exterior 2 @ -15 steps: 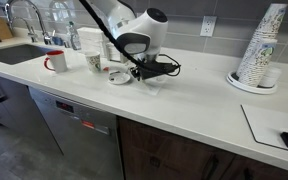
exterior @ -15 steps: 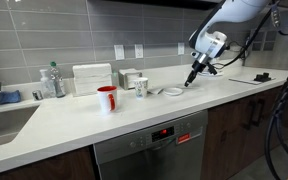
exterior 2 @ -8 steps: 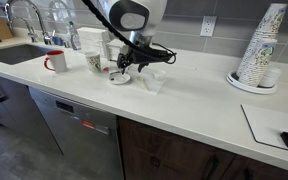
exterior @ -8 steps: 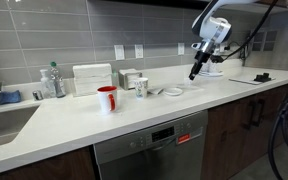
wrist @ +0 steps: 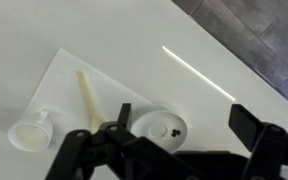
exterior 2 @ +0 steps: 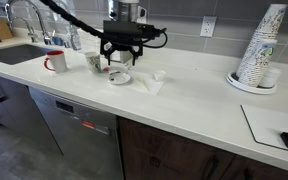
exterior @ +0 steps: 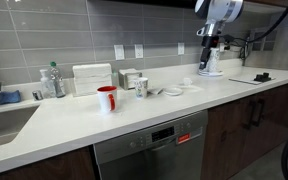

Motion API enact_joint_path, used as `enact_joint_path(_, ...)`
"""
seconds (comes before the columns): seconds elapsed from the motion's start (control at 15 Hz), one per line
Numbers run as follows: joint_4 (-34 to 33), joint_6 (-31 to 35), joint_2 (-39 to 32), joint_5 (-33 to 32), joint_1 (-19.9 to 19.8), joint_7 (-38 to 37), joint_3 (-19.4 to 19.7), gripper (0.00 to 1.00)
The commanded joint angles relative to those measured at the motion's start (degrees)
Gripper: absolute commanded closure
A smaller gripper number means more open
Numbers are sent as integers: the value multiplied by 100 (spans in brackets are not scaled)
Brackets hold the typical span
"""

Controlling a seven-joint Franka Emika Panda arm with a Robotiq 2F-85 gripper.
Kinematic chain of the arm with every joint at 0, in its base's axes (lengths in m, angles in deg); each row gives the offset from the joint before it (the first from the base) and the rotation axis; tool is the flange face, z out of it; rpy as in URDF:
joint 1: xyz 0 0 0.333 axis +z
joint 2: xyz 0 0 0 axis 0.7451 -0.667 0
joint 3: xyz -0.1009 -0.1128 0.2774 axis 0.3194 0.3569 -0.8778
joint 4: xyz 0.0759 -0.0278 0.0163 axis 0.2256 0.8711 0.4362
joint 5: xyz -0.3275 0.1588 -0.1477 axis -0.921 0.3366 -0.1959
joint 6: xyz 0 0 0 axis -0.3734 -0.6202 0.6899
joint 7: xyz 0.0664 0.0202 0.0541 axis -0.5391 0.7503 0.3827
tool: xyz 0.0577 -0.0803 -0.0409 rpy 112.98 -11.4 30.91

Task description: Use the plastic spoon to get some of the contents from the white and put the contents into the small mug

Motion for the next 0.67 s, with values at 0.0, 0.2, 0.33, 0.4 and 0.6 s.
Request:
enact_joint_path(0.0,833,50,787,-644,506,-1402,45,0)
enact_joint_path(0.2,616,-11,644,-534,653,-1409,105,0)
enact_joint_path(0.33,766,-10,804,-586,747,-1602,94,0)
enact_joint_path(0.4,799,-10,834,-590,749,-1610,103,0)
enact_joint_path(0.6,821,-9,839,-594,734,-1610,122,0)
